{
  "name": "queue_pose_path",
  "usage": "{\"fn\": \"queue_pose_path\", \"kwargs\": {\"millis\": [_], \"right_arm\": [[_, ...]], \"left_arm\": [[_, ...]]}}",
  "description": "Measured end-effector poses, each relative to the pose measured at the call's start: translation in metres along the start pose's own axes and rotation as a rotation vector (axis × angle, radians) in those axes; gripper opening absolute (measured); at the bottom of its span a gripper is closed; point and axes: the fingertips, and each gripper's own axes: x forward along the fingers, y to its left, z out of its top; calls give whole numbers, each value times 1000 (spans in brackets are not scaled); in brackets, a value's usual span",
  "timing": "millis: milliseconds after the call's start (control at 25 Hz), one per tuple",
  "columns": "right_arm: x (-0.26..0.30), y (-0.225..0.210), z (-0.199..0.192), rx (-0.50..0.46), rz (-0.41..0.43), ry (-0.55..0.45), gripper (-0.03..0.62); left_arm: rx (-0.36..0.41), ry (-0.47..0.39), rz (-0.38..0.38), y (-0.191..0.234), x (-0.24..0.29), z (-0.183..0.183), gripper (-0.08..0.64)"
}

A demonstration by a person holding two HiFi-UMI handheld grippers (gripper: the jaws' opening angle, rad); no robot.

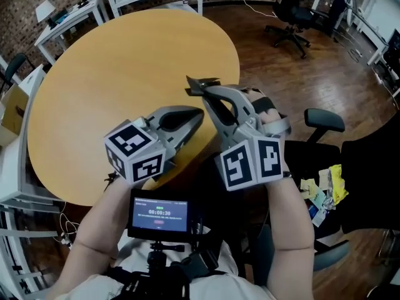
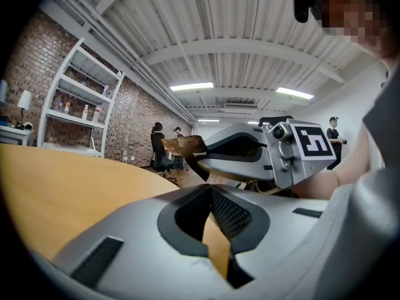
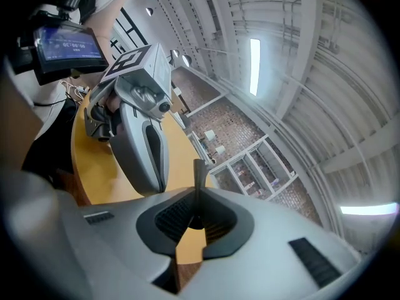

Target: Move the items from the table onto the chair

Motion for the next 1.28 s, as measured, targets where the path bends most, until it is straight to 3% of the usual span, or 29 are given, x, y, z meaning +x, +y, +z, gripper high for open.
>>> {"fn": "queue_pose_path", "kwargs": {"millis": [480,1280], "right_arm": [[-76,-19,-65,73,-91,121,25],[-189,-11,-152,215,-216,338,25]], "left_arm": [[27,34,-162,-66,76,-1,11],[53,59,-414,-169,162,-19,11]]}}
